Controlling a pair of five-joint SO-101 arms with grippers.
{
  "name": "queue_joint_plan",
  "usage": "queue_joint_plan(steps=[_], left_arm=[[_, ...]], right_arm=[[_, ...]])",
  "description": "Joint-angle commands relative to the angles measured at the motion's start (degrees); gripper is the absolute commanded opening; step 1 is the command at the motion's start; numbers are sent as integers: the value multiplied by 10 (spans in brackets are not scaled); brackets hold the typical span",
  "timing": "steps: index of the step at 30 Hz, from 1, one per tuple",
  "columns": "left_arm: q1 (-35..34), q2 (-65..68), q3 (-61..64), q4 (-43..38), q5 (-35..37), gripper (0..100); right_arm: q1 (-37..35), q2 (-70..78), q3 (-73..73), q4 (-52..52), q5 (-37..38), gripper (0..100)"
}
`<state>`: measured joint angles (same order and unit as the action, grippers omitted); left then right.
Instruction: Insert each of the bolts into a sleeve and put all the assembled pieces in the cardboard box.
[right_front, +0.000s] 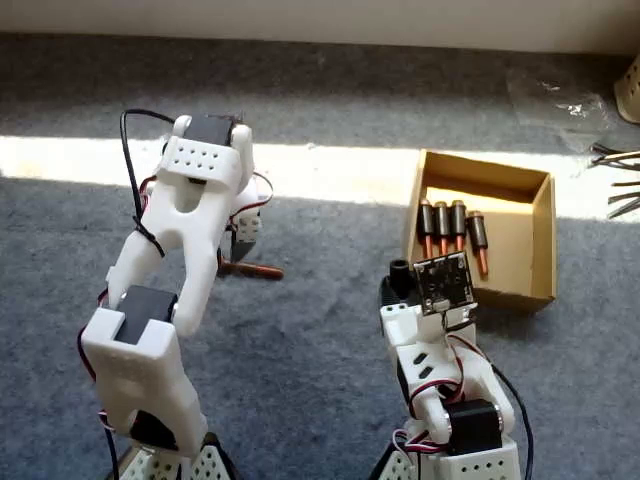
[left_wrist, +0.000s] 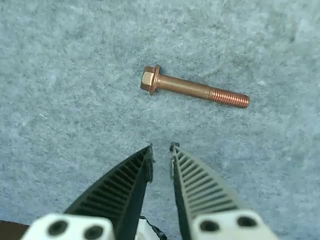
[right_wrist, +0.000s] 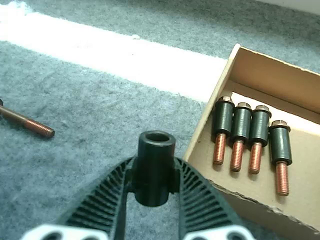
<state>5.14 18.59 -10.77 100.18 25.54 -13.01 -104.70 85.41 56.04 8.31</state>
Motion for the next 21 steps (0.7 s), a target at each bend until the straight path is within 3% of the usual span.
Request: queue_joint_plan(steps=[1, 10, 21], left_arm=[[0, 5, -2, -3, 27, 71], [-10, 13, 4, -35, 196, 71], [-11, 14, 21, -61, 208, 70]], right_arm=[[6, -6, -7, -19, -2, 4], [6, -6, -7, -19, -2, 4], [6, -6, -7, -19, -2, 4]])
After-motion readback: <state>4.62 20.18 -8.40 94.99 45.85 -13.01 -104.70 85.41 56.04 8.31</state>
